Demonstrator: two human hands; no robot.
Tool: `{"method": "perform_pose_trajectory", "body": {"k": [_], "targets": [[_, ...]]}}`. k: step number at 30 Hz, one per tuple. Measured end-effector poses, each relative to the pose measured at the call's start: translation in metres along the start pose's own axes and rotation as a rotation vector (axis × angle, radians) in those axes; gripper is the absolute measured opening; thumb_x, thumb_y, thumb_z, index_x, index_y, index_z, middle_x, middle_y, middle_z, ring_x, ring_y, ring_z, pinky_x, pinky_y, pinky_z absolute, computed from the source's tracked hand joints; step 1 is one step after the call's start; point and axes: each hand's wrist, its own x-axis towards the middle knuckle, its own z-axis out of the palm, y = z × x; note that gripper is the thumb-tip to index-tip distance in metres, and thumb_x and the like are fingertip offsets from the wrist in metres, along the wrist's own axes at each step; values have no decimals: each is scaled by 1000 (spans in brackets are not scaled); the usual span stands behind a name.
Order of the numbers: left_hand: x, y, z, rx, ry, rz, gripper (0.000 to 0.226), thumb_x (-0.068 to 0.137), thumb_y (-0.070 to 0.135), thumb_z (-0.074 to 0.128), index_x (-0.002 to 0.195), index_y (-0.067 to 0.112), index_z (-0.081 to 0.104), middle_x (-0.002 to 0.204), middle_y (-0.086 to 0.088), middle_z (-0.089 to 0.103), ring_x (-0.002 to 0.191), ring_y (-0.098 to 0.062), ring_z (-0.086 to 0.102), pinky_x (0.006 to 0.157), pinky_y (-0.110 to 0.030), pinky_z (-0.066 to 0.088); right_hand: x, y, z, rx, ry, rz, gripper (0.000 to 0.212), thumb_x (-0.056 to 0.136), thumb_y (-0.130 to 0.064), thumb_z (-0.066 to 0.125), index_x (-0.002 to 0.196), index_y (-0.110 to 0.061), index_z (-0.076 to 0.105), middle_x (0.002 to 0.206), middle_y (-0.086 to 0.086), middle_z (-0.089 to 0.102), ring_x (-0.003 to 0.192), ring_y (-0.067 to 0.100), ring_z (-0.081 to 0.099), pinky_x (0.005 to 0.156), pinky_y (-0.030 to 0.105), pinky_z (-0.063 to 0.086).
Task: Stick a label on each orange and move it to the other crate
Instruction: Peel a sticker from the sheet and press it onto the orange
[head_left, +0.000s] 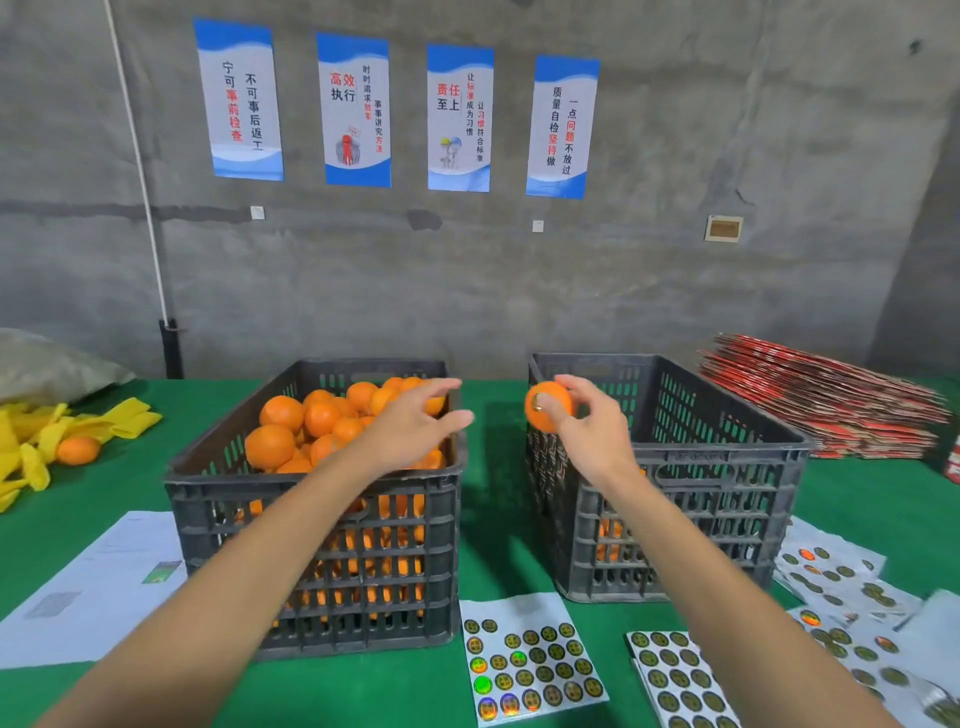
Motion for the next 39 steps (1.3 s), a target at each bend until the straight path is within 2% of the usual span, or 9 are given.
{"method": "perform_pose_trajectory", "body": {"k": [4,13,16,22,26,29,33,36,39], "targets": [[8,-67,-54,472,-34,-238,66,98,33,69,154,11,42,158,-13,44,142,-29,45,114,-37,38,7,32,-31,-433,10,15,46,101,-37,59,145,-29,53,149,5,48,128,32,54,106,45,44],[30,-159,-105,624,-388,-641,99,95,42,69,165,25,0,172,-11,8,153,-34,26,122,-46,31,12,55,-36,-630,-49,-38,39,108,-17,40,144,-16,56,150,8,53,133,31,52,112,43,39],[42,-160,-95,650,-331,-683,107,88,54,73,164,29,2,171,-9,12,149,-36,34,114,-47,41,14,62,-31,-660,-34,-52,40,110,-17,35,144,-14,54,147,9,55,133,29,52,109,42,35],[48,-147,-78,799,-161,-617,76,83,49,81,138,6,50,139,-17,56,120,-34,59,97,-44,54,10,67,-29,-596,26,-102,38,110,-21,38,142,-9,55,142,11,58,130,30,52,108,45,35],[45,-118,-77,662,210,-380,83,82,52,80,141,3,47,141,-25,47,125,-44,53,100,-50,47,-22,57,-7,-700,101,-602,28,101,-22,60,124,-7,66,129,8,64,121,27,57,105,43,44],[45,-90,-65,419,415,-246,79,82,53,80,137,4,51,134,-23,55,123,-42,55,99,-48,46,-51,58,26,-660,-235,-694,15,100,-21,61,106,-12,71,107,3,67,101,22,60,90,41,53],[46,-61,-35,276,407,-204,73,86,62,70,132,7,54,123,-18,66,117,-37,60,95,-44,48,-86,84,60,-697,-739,-166,20,102,-17,59,112,-9,73,114,12,68,106,32,65,94,42,53],[43,-60,-12,335,338,-206,78,90,61,65,139,2,48,131,-22,62,123,-39,57,96,-45,47,-112,109,72,-744,-840,-41,21,99,-9,57,115,-7,71,118,14,67,108,34,66,96,42,53],[41,-66,-4,379,286,-265,84,95,58,62,149,-2,37,145,-24,52,132,-41,51,104,-49,46,-126,126,79,-808,-881,-68,34,104,-21,53,135,-9,62,131,19,53,119,37,56,103,46,48]]}}
